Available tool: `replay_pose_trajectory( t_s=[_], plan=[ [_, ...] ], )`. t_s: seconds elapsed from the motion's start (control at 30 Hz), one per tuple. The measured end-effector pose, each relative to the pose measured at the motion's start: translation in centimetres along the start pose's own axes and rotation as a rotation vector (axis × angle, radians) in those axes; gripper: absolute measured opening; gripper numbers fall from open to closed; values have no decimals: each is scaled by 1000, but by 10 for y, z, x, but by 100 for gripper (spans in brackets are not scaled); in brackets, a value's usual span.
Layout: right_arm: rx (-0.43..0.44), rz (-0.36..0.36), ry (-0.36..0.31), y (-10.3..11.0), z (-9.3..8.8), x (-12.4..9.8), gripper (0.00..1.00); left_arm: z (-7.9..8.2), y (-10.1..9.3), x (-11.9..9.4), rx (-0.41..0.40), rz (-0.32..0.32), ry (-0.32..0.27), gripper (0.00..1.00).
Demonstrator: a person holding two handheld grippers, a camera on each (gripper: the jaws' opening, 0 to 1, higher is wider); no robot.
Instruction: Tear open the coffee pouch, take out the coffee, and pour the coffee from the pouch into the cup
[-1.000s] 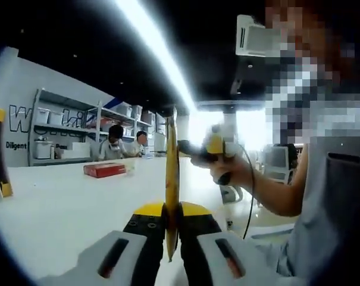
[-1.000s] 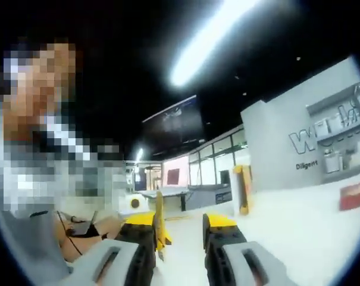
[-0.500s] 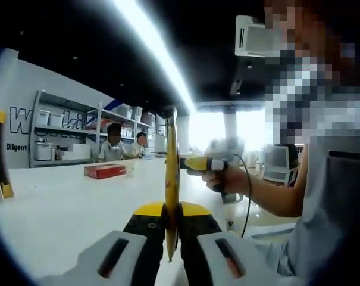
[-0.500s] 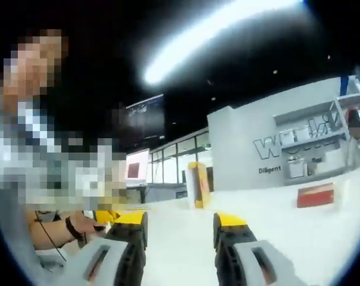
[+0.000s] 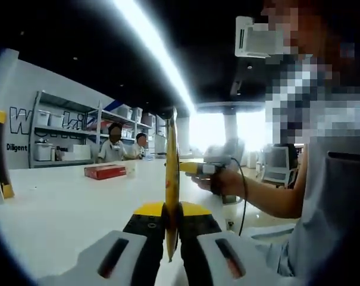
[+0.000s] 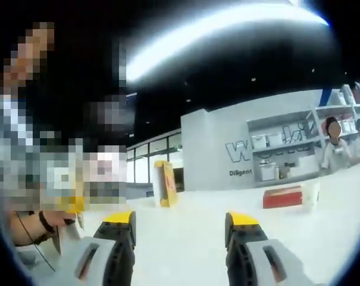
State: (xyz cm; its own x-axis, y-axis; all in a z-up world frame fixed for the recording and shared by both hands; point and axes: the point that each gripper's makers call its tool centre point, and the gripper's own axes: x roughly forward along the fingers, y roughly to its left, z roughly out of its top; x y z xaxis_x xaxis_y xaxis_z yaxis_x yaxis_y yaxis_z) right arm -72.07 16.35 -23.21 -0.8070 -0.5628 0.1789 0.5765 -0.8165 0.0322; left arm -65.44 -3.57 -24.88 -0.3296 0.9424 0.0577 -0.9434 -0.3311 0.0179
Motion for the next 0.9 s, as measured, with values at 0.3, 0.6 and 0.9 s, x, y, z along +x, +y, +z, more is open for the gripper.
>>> replay_pose_trajectory(
  t_s=[0.3, 0.6, 0.9],
  plan=[
    [-32, -89, 18, -32, -2, -7, 68, -1, 1, 0, -3, 2, 1, 11],
    [-77, -193, 28, -83, -3, -13, 71, -1, 1, 1, 1, 4, 1, 11],
    [-53, -221, 4, -121, 0, -16, 74, -1, 2, 3, 8, 7, -2, 11]
  ],
)
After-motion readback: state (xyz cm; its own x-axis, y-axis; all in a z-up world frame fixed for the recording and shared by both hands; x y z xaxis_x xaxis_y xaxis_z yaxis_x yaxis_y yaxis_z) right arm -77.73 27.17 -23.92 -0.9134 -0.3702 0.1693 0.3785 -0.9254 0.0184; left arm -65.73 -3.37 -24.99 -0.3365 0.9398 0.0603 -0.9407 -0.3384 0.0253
